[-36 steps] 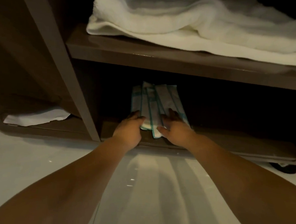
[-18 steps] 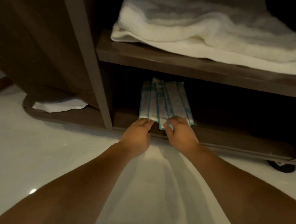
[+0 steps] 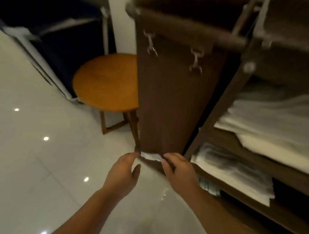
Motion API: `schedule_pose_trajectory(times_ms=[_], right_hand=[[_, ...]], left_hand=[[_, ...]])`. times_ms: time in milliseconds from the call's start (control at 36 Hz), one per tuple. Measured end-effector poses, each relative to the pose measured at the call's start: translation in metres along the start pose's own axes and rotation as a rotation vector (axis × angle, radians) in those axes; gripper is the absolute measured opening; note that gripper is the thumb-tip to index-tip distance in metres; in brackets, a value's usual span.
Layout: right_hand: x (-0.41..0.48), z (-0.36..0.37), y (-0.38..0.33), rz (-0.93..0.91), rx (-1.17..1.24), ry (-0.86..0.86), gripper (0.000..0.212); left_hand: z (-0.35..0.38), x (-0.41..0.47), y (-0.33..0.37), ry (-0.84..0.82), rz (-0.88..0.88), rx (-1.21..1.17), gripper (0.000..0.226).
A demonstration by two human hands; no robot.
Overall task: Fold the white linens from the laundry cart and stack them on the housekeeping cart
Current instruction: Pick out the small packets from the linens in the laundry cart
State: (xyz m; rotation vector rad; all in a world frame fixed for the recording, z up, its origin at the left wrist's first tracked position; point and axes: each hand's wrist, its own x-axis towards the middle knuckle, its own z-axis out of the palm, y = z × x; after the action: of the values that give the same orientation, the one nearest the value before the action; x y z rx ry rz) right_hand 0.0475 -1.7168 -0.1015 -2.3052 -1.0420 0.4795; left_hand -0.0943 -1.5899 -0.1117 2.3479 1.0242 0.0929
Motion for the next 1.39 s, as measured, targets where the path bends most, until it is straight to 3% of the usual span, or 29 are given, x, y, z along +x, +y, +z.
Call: schedule_pose_trajectory(times_ms=[56, 222, 417, 694, 1194, 1389], right_hand=[[0.014, -0.041, -0.073, -0.063, 0.008, -0.017, 0.04], [0.048, -0.116, -0.249, -0.242, -0.058, -0.067, 0.044], [0.066, -0.131, -0.385, -0.358, -0.07, -0.054, 0.048], [0.121, -0.087, -0.481, -0.466, -0.107, -0.117, 0.047], [0.338, -0.002, -0.592, -0.603, -0.16, -0.266, 0.035], [0.411, 0.051, -0.636, -0.643, -0.217, -0.273, 0.035]], left_hand=[[-0.076, -0.006, 0.006, 0.061, -0.04, -0.029, 0.045], [-0.264, -0.025, 0.008, 0.233, -0.041, -0.136, 0.043], [-0.399, -0.043, -0.035, 0.381, 0.008, -0.123, 0.039], [-0.48, -0.013, -0.116, 0.494, -0.116, -0.081, 0.045], [-0.555, 0.141, -0.219, 0.599, -0.349, -0.108, 0.046], [-0.584, 0.194, -0.289, 0.609, -0.358, -0.111, 0.044]])
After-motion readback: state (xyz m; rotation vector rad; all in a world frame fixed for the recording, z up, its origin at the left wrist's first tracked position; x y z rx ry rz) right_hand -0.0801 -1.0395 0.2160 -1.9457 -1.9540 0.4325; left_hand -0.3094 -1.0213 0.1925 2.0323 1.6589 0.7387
